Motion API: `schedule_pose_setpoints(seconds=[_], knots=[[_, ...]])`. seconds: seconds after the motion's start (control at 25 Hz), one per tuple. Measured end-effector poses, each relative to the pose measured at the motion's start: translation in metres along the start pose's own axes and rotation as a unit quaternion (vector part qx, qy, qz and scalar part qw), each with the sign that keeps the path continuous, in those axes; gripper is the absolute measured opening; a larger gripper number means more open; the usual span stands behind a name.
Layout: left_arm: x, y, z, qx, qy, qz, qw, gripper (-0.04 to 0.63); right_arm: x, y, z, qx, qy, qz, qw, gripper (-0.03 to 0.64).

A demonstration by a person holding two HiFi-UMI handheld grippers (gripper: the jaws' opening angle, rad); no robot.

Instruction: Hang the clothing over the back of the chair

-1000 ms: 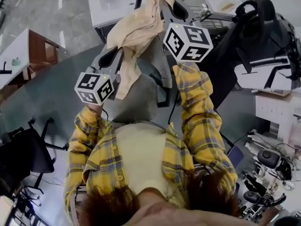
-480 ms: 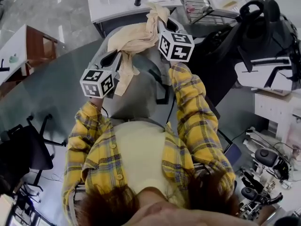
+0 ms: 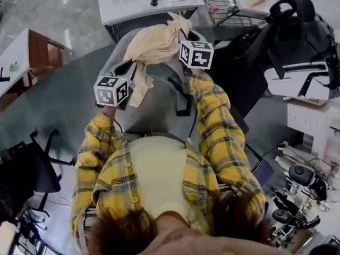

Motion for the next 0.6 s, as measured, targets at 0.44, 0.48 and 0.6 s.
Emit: schedule_pose_setpoints(seconds=[0.44, 0.48, 0.6], knots=[[0.005, 0.016, 0.006, 0.023, -0.003, 0.017, 0.9996, 0.035, -0.008, 0.027, -0.010, 0.019, 0.020, 0.034, 0.999, 0.052], [0.005, 0.017, 0.006, 0.024, -0.003, 0.020, 0.9995, 0.035, -0.009, 0.027, -0.010, 0.020, 0.024, 0.036, 0.999, 0.058], [0.004, 0.017, 0.007, 0.026, -0.006, 0.022, 0.9994, 0.035, -0.013, 0.028, -0.009, 0.023, 0.030, 0.042, 0.998, 0.075]])
Point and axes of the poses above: the fingertips, and each gripper's own axes: x forward along the fingers, z to its left, y out of its underside, the point moved 6 cm from there along -x, backward along the fingers, and after that the axes turned 14 degrees about -z, right-handed, at the moved point
